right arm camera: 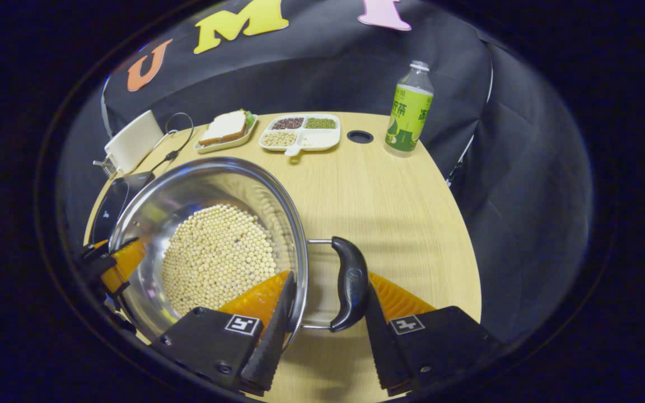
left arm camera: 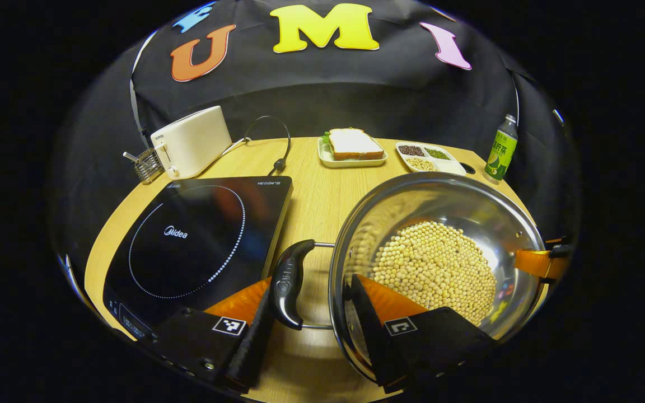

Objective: First push the handle of the pot to place it horizontally, then grasp the pot with both hands and set it on the induction cooktop.

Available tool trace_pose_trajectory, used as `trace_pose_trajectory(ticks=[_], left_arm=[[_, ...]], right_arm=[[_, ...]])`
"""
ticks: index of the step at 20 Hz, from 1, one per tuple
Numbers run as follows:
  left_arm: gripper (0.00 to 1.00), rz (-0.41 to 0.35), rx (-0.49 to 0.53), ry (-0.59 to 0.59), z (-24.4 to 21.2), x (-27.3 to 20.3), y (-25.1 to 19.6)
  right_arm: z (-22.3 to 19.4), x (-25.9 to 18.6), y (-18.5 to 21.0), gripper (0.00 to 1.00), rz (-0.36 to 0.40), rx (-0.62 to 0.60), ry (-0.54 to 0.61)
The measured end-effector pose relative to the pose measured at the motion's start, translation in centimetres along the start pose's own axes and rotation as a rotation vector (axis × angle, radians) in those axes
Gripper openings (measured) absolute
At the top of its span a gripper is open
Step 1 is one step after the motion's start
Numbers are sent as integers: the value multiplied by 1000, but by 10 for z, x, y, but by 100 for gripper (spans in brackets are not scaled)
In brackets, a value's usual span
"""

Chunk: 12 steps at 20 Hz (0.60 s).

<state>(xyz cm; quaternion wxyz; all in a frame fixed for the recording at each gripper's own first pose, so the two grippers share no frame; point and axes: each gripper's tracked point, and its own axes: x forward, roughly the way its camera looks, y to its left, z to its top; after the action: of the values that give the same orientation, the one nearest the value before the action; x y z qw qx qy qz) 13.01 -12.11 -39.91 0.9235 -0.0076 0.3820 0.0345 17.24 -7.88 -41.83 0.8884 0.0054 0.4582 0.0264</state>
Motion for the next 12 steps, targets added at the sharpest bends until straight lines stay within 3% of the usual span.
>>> trace_pose_trajectory(ticks=[4,5,6,7,8,9,10,12], left_arm=[[68,12,-10,0,3,-3,1],[76,13,-9,-6,3,-1,0],[75,6,4,-9,5,-3,-1],[65,-1,8,-17,8,-3,-2],[64,-8,18,-15,8,-5,-2],[74,-13,20,-22,10,-7,-1],[63,-15,20,-22,11,-9,-1],[64,-19,5,-22,14,-15,0]], right_arm=[[0,0,1,58,16,16,28],[0,-1,0,55,19,27,27],[0,-2,0,54,24,39,30],[-2,-4,-2,53,25,51,29],[-2,-6,-3,53,27,58,28],[-3,-9,-3,53,26,59,26],[-2,-13,-2,53,24,59,19],[2,-20,1,53,20,53,1]])
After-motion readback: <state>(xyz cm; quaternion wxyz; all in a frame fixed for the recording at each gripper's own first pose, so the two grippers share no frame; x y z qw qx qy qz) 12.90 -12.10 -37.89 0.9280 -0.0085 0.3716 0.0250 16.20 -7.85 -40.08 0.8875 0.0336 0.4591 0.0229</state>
